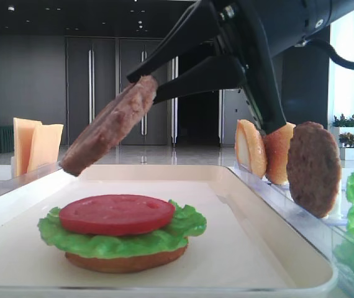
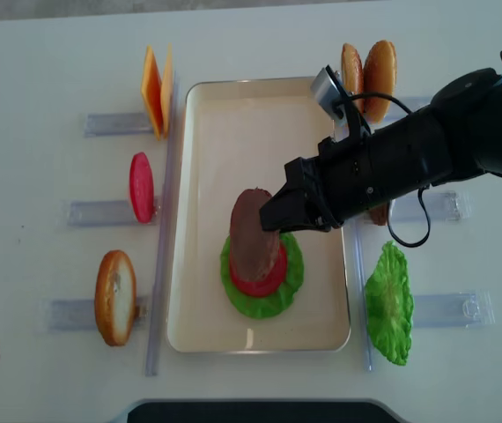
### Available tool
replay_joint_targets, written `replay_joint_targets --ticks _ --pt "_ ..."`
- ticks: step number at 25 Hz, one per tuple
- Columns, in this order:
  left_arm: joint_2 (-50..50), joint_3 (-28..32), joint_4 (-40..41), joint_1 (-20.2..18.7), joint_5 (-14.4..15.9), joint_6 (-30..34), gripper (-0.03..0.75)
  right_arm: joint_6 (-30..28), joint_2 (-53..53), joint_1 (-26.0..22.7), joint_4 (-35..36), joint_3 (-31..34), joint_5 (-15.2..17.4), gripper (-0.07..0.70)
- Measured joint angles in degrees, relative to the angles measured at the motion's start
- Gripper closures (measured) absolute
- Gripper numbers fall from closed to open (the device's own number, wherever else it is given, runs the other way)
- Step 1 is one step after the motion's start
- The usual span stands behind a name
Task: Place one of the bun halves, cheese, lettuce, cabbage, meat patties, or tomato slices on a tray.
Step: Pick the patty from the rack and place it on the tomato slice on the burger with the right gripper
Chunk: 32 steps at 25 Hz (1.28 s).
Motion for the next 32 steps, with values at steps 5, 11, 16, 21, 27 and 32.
replay_joint_targets --ticks 5,11,16,21,27,32 --pt "0.0 0.0 0.0 0.0 0.0 0.0 0.139 -1.23 0.06 0.94 1.27 0.0 -0.47 0.507" --pt "0.0 0.0 0.0 0.0 0.0 0.0 0.139 -1.47 0.48 0.94 1.88 0.0 -0.67 0.507" --pt "0.0 0.0 0.0 0.0 0.0 0.0 0.139 -3.29 3.95 0.94 4.02 0.0 1.99 0.507" --pt "0.0 0.0 0.0 0.0 0.0 0.0 0.139 -5.19 6.04 0.94 5.68 0.0 2.72 0.507" --pt "0.0 0.0 0.0 0.0 0.0 0.0 0.139 -6.19 8.31 -0.89 5.98 0.0 5.9 0.507" --pt "0.0 0.0 0.0 0.0 0.0 0.0 0.139 -7.08 8.55 -2.06 6.09 0.0 7.08 0.507"
